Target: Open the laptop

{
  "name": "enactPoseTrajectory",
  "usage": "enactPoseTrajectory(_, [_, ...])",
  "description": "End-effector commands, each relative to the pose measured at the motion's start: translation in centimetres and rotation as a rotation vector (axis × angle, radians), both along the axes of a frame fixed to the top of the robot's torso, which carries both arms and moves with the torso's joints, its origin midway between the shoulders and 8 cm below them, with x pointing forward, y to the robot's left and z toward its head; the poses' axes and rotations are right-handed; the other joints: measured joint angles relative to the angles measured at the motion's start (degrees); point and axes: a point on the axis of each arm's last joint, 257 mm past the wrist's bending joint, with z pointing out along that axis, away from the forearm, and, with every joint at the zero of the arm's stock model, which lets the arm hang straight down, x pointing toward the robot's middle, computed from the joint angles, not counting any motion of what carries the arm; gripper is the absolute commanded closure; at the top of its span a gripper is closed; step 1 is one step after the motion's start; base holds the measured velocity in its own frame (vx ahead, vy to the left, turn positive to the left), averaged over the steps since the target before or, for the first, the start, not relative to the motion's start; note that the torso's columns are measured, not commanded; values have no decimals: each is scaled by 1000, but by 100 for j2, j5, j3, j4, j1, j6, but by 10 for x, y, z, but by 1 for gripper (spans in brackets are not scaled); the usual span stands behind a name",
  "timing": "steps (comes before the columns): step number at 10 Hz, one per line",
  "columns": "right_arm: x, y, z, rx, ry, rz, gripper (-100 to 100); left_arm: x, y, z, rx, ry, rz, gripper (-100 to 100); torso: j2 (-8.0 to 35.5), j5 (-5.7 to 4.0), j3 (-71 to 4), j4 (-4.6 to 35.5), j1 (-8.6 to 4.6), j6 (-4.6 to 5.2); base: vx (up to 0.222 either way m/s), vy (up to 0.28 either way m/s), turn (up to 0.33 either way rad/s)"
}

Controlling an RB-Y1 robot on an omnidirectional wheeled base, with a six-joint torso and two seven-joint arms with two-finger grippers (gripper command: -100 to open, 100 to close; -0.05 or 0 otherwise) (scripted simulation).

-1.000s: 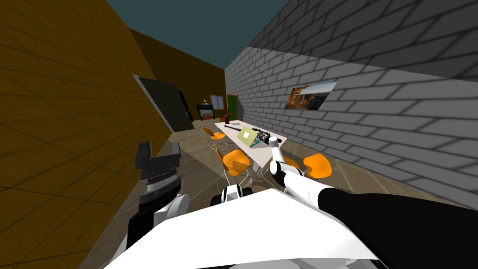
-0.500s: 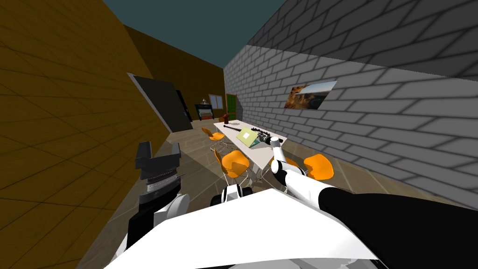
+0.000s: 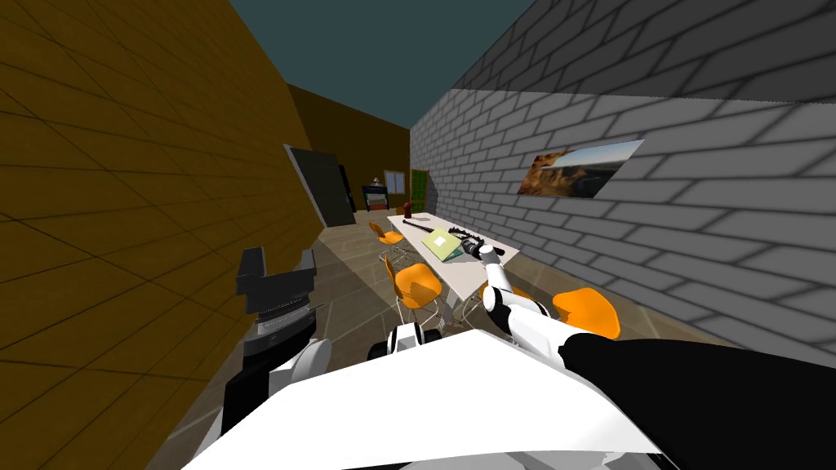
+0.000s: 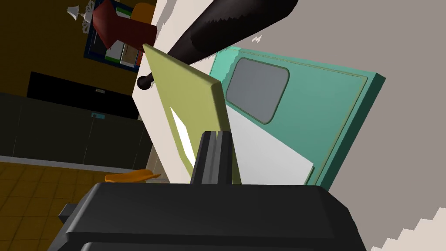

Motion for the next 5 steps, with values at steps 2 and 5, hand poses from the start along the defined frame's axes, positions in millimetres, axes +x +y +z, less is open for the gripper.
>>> enactPoseTrajectory(2, [-33, -57, -23, -235, 101, -44, -100, 0, 0, 0, 0, 0, 0, 0, 27, 27, 18, 37, 30, -40, -7, 15, 111])
enactPoseTrajectory(5, [-37, -80, -17, -415, 128, -71, -100, 0, 0, 0, 0, 0, 0, 0, 53, 35, 35, 51, 39, -40, -19, 9, 39])
